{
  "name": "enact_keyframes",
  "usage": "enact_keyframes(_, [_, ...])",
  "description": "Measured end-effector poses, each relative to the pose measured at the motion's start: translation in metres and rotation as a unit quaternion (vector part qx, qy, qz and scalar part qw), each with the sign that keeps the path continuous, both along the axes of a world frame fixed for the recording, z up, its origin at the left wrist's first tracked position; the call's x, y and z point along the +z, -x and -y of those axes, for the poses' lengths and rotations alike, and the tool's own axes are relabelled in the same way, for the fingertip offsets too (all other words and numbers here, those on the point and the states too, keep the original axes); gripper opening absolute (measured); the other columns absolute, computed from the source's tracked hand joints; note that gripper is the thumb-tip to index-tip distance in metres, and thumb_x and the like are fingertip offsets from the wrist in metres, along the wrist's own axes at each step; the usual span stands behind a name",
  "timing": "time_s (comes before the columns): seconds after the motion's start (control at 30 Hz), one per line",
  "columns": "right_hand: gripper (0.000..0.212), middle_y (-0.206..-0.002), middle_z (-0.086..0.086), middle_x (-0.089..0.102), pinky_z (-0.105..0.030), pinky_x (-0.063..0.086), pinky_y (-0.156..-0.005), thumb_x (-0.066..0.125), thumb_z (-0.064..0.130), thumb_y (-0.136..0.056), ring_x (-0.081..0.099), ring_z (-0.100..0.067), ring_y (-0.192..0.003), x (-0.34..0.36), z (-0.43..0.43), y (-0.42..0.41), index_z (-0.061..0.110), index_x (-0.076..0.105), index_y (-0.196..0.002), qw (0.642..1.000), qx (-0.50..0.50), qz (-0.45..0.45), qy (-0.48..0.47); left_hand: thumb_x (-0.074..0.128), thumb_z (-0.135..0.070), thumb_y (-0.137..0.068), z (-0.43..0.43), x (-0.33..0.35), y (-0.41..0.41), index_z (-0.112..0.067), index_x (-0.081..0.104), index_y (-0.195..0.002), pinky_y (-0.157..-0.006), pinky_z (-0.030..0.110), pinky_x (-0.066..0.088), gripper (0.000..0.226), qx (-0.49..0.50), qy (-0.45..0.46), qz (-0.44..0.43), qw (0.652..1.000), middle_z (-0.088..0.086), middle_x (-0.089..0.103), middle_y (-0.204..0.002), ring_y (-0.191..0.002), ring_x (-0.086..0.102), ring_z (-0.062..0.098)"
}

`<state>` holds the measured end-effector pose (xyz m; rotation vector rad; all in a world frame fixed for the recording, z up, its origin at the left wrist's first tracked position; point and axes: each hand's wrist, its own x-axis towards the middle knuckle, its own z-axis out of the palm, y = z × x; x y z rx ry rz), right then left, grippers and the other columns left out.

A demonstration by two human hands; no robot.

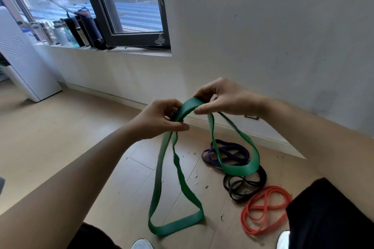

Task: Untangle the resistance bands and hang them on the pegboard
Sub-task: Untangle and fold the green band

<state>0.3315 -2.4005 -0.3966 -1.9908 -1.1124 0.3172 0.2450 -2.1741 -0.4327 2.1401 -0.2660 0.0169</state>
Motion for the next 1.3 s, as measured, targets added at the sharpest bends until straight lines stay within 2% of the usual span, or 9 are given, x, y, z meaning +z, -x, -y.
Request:
enact_keyframes(0.13, [0.031, -0.102, -0.004, 0.072, -0.02, 0.054, -0.076, 0.073, 0.011, -0.091, 0.069, -0.005, -0.082, 0.012, 0.024, -0.008, 0.005, 0.068, -0.12, 0.999, 0.0, -0.017, -0.039, 0.083, -0.009, -0.079, 0.016, -0.007, -0.007, -0.004, 0.066, -0.108, -0.091, 0.048, 0.06, 0.034, 0.007, 0.019, 0.015, 1.0, 0.025, 0.068, -0.102, -0.096, 0.07, 0.035])
enact_keyframes(0.27, [0.031, -0.111, -0.012, 0.07, -0.031, 0.055, -0.091, 0.069, 0.009, -0.093, 0.068, -0.024, -0.101, 0.015, 0.038, -0.013, 0.008, 0.066, -0.124, 0.995, 0.0, -0.034, -0.093, 0.082, -0.007, -0.082, 0.027, -0.018, -0.014, -0.01, 0.065, -0.107, -0.092, 0.042, 0.06, 0.031, 0.004, 0.035, 0.014, 0.999, 0.016, 0.071, -0.097, -0.095, 0.072, 0.029])
enact_keyframes(0.47, [0.03, -0.111, -0.005, 0.067, -0.034, 0.048, -0.101, 0.068, 0.011, -0.091, 0.061, -0.021, -0.107, 0.013, 0.047, -0.028, 0.011, 0.065, -0.121, 0.962, -0.025, -0.128, -0.238, 0.075, -0.004, -0.088, 0.03, -0.04, -0.021, -0.016, 0.064, -0.106, -0.084, 0.034, 0.061, 0.024, -0.022, 0.01, -0.043, 0.999, -0.004, 0.072, -0.088, -0.087, 0.072, 0.015])
enact_keyframes(0.53, [0.027, -0.108, -0.005, 0.065, -0.035, 0.047, -0.102, 0.064, 0.005, -0.095, 0.06, -0.02, -0.104, 0.007, 0.052, -0.038, 0.008, 0.063, -0.121, 0.95, -0.061, -0.158, -0.263, 0.075, -0.007, -0.088, 0.024, -0.035, -0.022, -0.012, 0.064, -0.11, -0.085, 0.032, 0.06, 0.025, 0.001, 0.025, -0.055, 0.998, 0.003, 0.074, -0.093, -0.092, 0.074, 0.02])
enact_keyframes(0.67, [0.025, -0.105, -0.007, 0.062, -0.033, 0.049, -0.093, 0.064, 0.009, -0.095, 0.058, -0.022, -0.104, -0.011, 0.073, -0.06, 0.008, 0.066, -0.12, 0.957, -0.098, -0.186, -0.199, 0.079, -0.015, -0.078, 0.008, -0.025, -0.023, -0.006, 0.062, -0.115, -0.087, 0.034, 0.059, 0.041, 0.051, 0.107, -0.061, 0.991, 0.016, 0.076, -0.098, -0.095, 0.075, 0.03])
enact_keyframes(0.77, [0.033, -0.103, -0.003, 0.065, -0.033, 0.05, -0.092, 0.07, 0.01, -0.088, 0.061, -0.022, -0.104, -0.027, 0.089, -0.07, 0.009, 0.065, -0.12, 0.967, -0.1, -0.217, -0.092, 0.077, -0.018, -0.073, 0.001, -0.016, -0.025, -0.006, 0.064, -0.116, -0.088, 0.032, 0.059, 0.046, 0.076, 0.156, -0.033, 0.984, 0.013, 0.077, -0.101, -0.096, 0.074, 0.027])
enact_keyframes(1.0, [0.033, -0.113, -0.012, 0.071, -0.032, 0.055, -0.095, 0.073, 0.005, -0.09, 0.069, -0.023, -0.104, -0.062, 0.066, -0.062, 0.008, 0.064, -0.121, 0.977, -0.061, -0.151, 0.136, 0.083, -0.022, -0.073, 0.022, 0.005, -0.032, -0.015, 0.072, -0.111, -0.084, 0.026, 0.058, 0.041, 0.063, 0.228, 0.017, 0.971, -0.002, 0.074, -0.091, -0.087, 0.069, 0.015])
enact_keyframes(1.17, [0.034, -0.119, -0.004, 0.07, -0.037, 0.051, -0.104, 0.074, 0.007, -0.089, 0.067, -0.018, -0.112, -0.07, 0.04, -0.052, 0.011, 0.066, -0.122, 0.976, -0.035, -0.14, 0.166, 0.08, -0.023, -0.08, 0.045, 0.01, -0.04, -0.017, 0.072, -0.113, -0.079, 0.024, 0.055, 0.035, 0.067, 0.189, 0.048, 0.979, -0.001, 0.073, -0.094, -0.086, 0.067, 0.013])
enact_keyframes(1.3, [0.047, -0.124, -0.005, 0.066, -0.037, 0.049, -0.105, 0.079, 0.014, -0.084, 0.063, -0.02, -0.117, -0.048, 0.022, -0.039, 0.014, 0.062, -0.128, 0.982, -0.018, -0.188, 0.013, 0.077, -0.016, -0.087, 0.048, 0.011, -0.041, -0.015, 0.071, -0.116, -0.084, 0.034, 0.06, 0.03, 0.027, 0.081, 0.051, 0.995, 0.008, 0.073, -0.102, -0.092, 0.071, 0.025])
